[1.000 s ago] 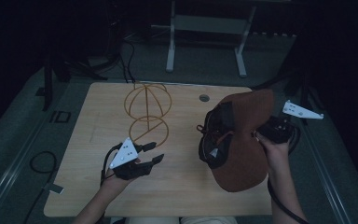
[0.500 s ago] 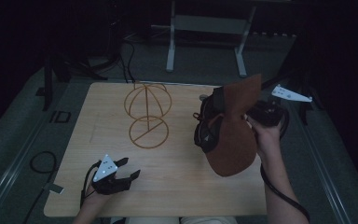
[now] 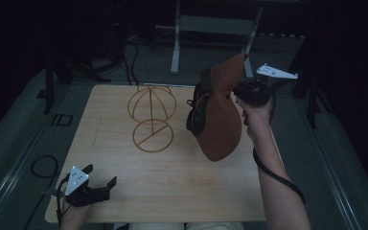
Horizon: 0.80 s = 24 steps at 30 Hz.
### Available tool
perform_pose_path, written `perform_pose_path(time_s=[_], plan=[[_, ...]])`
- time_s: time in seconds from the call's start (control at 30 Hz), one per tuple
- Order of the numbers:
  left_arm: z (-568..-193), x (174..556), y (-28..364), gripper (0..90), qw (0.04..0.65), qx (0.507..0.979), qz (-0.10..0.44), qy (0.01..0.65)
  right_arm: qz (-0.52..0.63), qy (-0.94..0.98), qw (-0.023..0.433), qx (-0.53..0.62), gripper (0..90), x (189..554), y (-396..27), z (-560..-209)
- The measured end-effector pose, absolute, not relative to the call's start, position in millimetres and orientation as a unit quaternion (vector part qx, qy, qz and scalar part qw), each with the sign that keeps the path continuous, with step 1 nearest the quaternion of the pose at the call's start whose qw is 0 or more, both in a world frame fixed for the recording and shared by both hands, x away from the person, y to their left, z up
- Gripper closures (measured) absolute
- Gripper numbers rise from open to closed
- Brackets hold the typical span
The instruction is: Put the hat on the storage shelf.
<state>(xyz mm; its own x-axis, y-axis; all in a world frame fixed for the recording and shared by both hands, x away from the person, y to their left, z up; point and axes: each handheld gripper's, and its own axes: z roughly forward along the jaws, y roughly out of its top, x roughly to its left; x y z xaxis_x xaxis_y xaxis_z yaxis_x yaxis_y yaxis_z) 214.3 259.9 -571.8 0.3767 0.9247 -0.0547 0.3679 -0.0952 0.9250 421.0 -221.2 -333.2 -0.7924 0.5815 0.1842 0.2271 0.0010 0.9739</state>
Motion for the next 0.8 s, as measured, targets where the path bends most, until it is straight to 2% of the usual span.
perform_pose_path(time_s=[0.3,0.6,0.8], plan=[[-574.3,213.0,264.6,1.6,0.487,0.668,0.29,0.483,0.618,0.719,0.159,0.275,86.2,447.0,-180.2,-307.3],[-575.6,213.7,264.9,1.7,0.487,0.671,0.287,0.479,0.58,0.762,0.139,0.252,85.9,464.0,-106.2,-297.5],[-575.4,213.2,266.1,1.7,0.489,0.67,0.289,0.478,0.547,0.789,0.127,0.249,85.4,468.3,-64.5,-307.4]])
